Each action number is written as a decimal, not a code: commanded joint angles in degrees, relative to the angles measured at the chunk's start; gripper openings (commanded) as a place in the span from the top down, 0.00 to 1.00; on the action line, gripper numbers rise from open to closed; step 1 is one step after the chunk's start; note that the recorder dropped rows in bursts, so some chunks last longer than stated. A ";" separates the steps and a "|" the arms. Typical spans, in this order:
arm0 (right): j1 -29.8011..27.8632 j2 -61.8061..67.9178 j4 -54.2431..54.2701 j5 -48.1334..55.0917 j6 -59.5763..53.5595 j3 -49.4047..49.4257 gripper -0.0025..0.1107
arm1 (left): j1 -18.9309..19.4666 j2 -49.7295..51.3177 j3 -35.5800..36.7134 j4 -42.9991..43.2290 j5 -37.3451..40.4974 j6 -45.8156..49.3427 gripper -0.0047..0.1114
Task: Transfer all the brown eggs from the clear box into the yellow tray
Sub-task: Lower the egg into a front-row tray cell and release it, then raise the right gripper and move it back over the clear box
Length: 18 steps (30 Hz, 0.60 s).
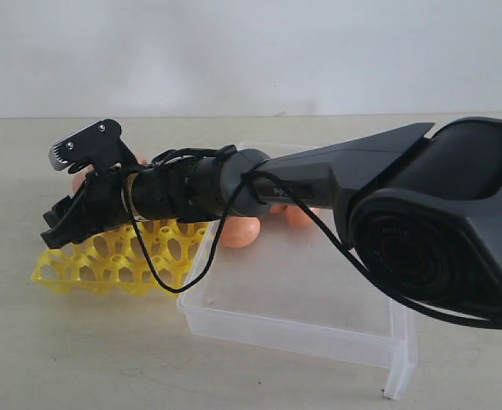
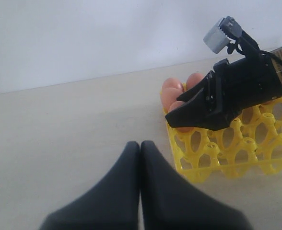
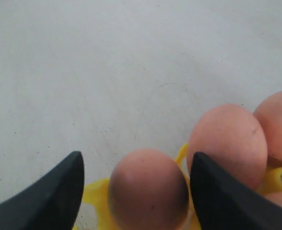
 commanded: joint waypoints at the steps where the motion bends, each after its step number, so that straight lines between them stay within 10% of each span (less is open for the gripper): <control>1: 0.00 -0.02 -0.48 0.27 -0.43 -0.09 0.43 | -0.20 -0.10 0.18 -0.15 -0.15 -0.56 1.00; 10: 0.00 -8.58 -0.71 2.10 1.42 -0.09 0.44 | -0.20 -0.10 0.18 -0.15 -0.15 -0.56 1.00; 14: 0.00 -12.06 -2.42 6.36 5.12 -0.09 0.98 | -0.20 -0.10 0.18 -0.15 -0.15 -0.56 1.00; 18: 0.24 -14.62 -3.32 16.45 5.36 0.68 0.97 | -0.20 -0.10 0.18 -0.15 -0.15 -0.56 1.00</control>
